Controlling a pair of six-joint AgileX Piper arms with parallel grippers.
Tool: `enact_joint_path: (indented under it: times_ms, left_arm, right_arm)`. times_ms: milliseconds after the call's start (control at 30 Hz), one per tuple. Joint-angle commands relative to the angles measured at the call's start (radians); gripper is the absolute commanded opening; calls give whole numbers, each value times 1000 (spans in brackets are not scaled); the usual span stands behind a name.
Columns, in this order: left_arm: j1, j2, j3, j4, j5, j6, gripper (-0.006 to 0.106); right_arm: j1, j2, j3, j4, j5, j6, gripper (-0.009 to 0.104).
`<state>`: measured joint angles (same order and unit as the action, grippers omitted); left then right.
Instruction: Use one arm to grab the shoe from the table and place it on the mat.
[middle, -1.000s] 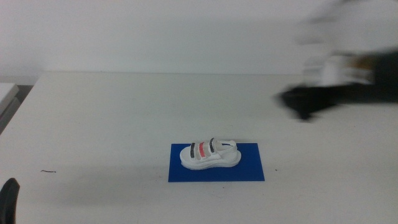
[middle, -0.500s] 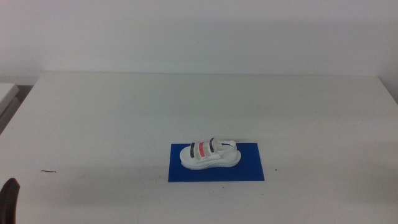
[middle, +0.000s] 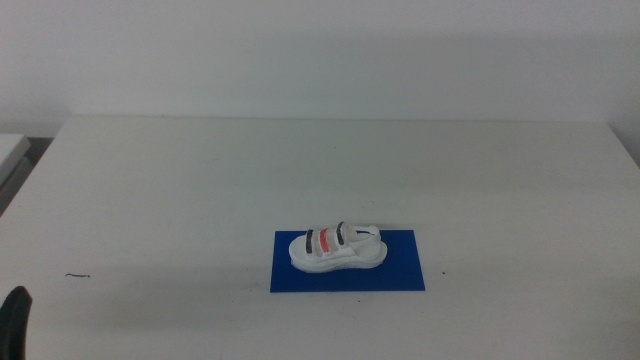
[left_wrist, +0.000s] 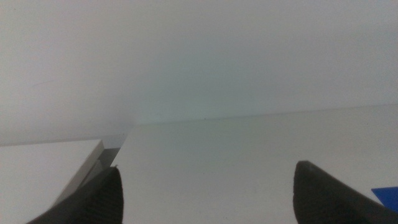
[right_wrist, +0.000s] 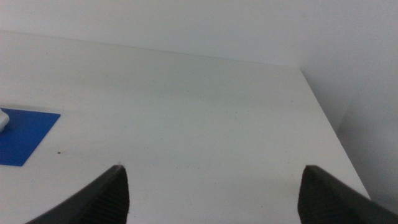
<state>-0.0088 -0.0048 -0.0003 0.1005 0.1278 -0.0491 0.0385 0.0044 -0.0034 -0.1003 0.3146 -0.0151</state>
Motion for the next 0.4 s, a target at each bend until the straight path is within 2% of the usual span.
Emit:
enact_joint_path:
  times_ms: [0,167,367]
  left_arm:
    - [0,5,0,-4,-12,-1,94]
    - [0,5,0,-4,-12,-1,94]
    - [0,5,0,-4,-12,-1,94]
  right_arm:
    - [-8,-4,3,7,-18,-1,85]
    - [-8,-4,3,58,-19,-1,85]
    - [-8,-4,3,60,-19,-1,85]
